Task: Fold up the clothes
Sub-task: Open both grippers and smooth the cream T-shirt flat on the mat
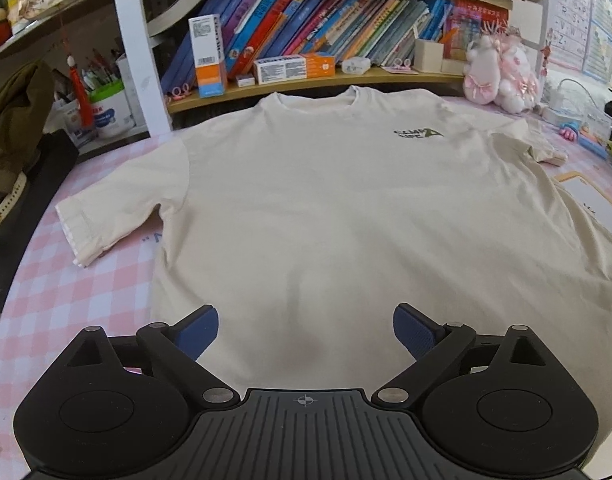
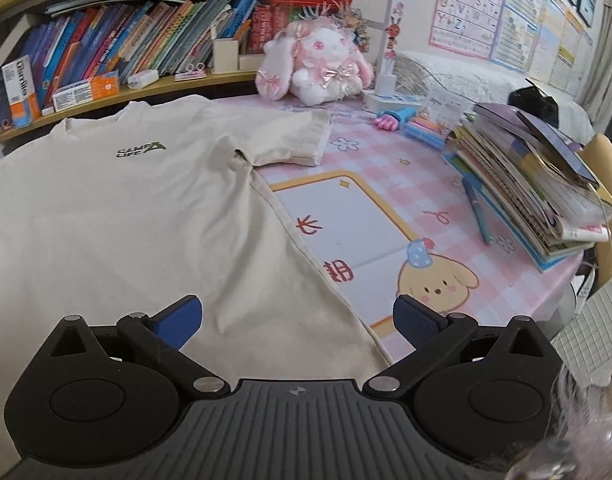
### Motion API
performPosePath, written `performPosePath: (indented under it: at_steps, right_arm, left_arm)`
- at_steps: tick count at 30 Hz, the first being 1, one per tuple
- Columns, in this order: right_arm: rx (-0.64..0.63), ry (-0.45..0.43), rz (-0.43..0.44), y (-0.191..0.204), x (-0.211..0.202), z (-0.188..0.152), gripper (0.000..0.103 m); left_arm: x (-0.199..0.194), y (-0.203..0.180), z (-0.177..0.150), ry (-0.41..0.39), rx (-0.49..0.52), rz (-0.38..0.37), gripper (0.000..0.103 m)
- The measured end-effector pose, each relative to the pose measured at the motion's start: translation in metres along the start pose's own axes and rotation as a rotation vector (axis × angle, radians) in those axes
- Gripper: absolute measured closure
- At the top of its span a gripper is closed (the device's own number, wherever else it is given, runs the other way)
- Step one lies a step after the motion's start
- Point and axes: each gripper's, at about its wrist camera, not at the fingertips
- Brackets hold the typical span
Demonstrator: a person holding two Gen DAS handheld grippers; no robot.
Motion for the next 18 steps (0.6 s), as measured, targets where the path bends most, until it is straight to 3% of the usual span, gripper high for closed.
performPosePath:
  at_steps: [9,18]
  right_arm:
    - [-0.002,0.02,0.001,-0.003,0.012,0.002,0.0]
    - [-0.015,0.024,0.078,-0.025,0.046,0.028,0.0]
  left_arm:
    - [0.003,-0.009,0.0,0.039,-0.019,0.042,0.006]
    - [0.014,-0.044,0.02,0.068,-0.037,0.128,0.006]
Point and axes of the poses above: each gripper's, at about its wrist camera, not at the fingertips, and x roughly the way its jaws point, y to its left, z to its top, and after that the axes turned 8 degrees about x, right-handed
